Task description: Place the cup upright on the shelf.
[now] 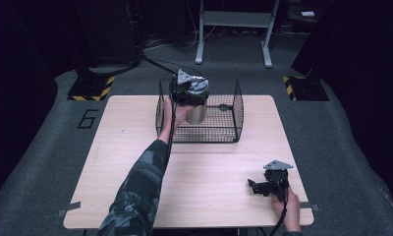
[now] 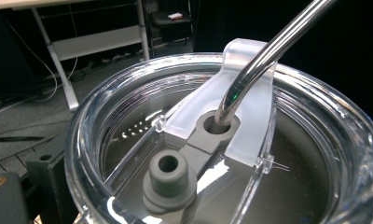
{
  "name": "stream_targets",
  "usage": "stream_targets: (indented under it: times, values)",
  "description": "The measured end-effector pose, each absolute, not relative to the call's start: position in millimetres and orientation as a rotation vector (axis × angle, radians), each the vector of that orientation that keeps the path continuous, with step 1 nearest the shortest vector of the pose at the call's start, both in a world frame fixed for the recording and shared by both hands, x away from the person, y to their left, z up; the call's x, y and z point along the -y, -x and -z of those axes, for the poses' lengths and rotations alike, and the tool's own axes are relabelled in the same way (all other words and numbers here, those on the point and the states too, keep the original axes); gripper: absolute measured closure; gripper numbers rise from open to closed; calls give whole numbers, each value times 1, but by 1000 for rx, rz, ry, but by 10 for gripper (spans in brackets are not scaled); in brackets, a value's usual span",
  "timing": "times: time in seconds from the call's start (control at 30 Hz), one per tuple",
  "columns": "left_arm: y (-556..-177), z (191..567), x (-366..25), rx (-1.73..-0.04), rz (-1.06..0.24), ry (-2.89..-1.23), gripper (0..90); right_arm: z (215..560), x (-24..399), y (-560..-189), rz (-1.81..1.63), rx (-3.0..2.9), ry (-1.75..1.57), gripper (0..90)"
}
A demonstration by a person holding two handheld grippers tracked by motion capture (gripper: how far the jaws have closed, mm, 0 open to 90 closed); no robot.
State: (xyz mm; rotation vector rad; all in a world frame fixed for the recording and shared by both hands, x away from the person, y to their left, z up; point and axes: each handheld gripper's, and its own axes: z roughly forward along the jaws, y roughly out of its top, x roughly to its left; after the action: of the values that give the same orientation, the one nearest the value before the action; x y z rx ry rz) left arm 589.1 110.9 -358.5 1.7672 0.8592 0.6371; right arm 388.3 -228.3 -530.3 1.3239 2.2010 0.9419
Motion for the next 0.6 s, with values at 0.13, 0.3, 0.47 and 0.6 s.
stream_targets:
  times: [0.13,0.3,0.47,0.6]
  values:
    - [-594,366,-110,-885,-628,-1775,38,530,228,-388,-942,-2202,-1323,0]
    - [-599,377,-109,-913,-608,-1789,38,530,228,-388,-942,-2202,-1323,0]
    - [-603,387,-109,-945,-591,-1791,38,530,228,-388,-942,-2200,-1327,0]
    - [-605,392,-110,-964,-582,-1801,38,530,228,-388,-942,-2201,-1328,0]
